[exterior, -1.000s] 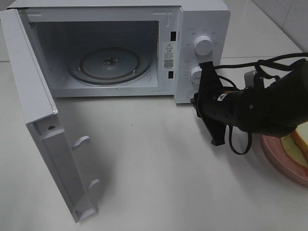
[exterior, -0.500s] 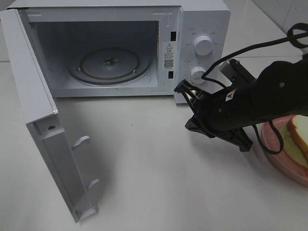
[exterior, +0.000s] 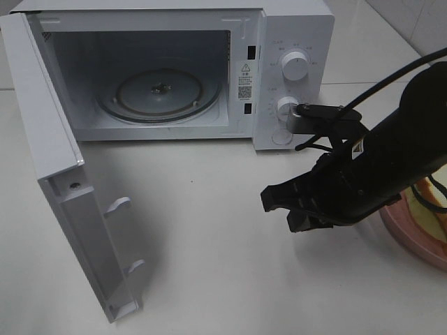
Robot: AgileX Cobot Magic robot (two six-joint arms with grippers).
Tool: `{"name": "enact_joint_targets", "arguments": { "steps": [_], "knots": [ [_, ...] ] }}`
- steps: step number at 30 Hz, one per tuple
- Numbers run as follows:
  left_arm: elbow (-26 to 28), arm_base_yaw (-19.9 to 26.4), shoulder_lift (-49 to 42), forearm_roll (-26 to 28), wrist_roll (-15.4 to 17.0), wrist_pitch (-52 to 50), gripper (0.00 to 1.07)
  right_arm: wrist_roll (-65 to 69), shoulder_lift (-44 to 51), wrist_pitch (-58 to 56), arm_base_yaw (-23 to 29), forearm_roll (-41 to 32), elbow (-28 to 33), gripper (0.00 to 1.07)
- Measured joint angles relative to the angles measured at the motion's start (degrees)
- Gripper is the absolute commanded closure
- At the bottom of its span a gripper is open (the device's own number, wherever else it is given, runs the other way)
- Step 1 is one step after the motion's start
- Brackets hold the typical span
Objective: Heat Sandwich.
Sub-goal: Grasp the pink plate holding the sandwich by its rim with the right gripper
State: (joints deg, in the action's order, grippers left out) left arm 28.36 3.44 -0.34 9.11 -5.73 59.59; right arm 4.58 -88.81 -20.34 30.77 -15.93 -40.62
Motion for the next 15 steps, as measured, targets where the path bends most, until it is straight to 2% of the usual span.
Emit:
{"name": "enact_joint_targets", "arguments": {
  "steps": [3,4,5,6,7,8,10,11,12,13,15],
  "knots": [
    [0.0,0.0,0.0,0.0,0.0,0.0,0.05,-1.0,0.6,-2.0,0.0,0.3,0.0,0.83],
    [0.0,0.0,0.0,0.0,0.0,0.0,0.05,-1.4,1.0,-3.6,-0.1,1.0,0.0,0.73],
    [0.0,0.0,0.0,0.0,0.0,0.0,0.05,-1.7,1.0,-4.6,-0.3,1.4,0.0,0.68],
    [0.0,0.0,0.0,0.0,0.0,0.0,0.05,-1.7,1.0,-4.6,-0.3,1.4,0.0,0.68],
    [0.0,0.0,0.0,0.0,0.0,0.0,0.05,-1.9,1.0,-5.7,-0.6,1.6,0.0,0.61],
    [0.0,0.0,0.0,0.0,0.0,0.0,0.05,-2.0,1.0,-8.0,-1.6,2.4,0.0,0.48],
    [0.0,0.0,0.0,0.0,0.0,0.0,0.05,-2.0,1.3,-9.8,-2.6,3.5,0.0,0.33],
    [0.0,0.0,0.0,0.0,0.0,0.0,0.05,-2.0,1.3,-9.8,-2.6,3.5,0.0,0.33],
    [0.0,0.0,0.0,0.0,0.0,0.0,0.05,-2.0,1.7,-11.3,-3.7,5.0,0.0,0.21],
    [0.0,0.0,0.0,0.0,0.0,0.0,0.05,-2.0,2.1,-12.1,-4.2,5.8,-0.1,0.15],
    [0.0,0.0,0.0,0.0,0.0,0.0,0.05,-2.0,2.5,-12.9,-4.8,6.9,-0.2,0.11]
  ]
}}
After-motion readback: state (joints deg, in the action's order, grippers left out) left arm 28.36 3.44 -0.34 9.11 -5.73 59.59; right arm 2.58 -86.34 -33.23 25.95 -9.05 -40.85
